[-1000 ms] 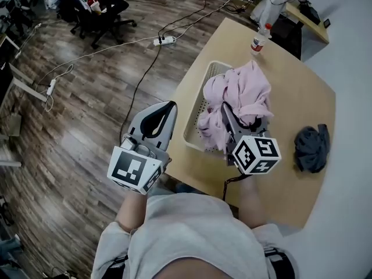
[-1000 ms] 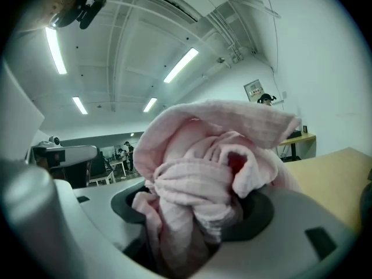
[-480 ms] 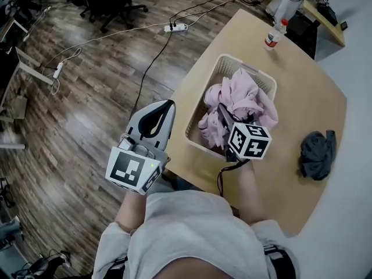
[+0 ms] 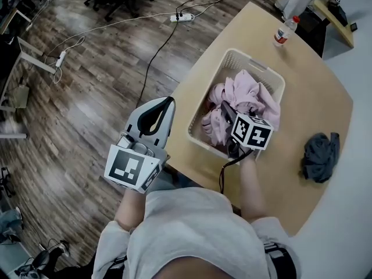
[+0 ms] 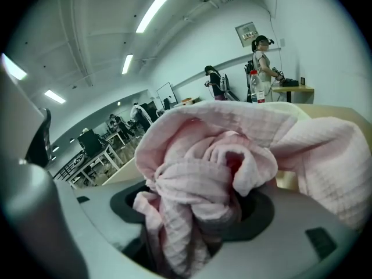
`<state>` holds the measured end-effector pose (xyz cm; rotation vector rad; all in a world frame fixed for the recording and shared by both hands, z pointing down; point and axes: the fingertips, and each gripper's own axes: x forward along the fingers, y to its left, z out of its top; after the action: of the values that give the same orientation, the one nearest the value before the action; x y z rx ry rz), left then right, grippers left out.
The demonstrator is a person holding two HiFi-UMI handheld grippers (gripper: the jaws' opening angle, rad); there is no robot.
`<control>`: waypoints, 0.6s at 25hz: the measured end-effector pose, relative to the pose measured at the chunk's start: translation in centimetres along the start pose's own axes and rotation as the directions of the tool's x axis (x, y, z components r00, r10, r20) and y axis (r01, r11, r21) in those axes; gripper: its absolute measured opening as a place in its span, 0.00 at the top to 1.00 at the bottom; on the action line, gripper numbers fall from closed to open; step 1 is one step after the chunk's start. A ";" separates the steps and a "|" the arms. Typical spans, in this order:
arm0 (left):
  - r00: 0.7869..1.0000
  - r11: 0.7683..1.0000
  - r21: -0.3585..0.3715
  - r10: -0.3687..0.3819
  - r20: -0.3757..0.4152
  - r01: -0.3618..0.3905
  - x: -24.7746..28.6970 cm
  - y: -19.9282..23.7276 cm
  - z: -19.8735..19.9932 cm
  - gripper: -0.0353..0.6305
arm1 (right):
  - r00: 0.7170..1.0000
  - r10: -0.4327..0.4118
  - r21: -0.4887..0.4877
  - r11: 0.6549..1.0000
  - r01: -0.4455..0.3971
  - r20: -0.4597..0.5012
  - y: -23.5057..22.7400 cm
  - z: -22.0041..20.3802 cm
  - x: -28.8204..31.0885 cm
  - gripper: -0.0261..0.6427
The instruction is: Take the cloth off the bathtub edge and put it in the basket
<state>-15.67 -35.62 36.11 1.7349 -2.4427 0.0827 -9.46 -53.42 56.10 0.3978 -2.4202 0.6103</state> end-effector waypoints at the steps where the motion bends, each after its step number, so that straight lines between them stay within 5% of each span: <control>1: 1.000 1.000 -0.001 0.003 -0.002 -0.003 0.0 0.1 -0.1 0.95 | 1.000 -0.002 0.008 1.000 0.002 -0.010 -0.1 -0.2 0.2 0.47; 15: 1.000 1.000 -0.002 0.022 0.003 -0.022 -1.4 1.0 0.0 0.95 | 0.997 -0.050 -0.016 0.999 0.050 -0.053 -0.7 -0.6 0.5 0.43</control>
<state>-16.19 -33.94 35.98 1.7094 -2.4636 0.0800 -9.27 -53.75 57.09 0.4297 -2.3557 0.5741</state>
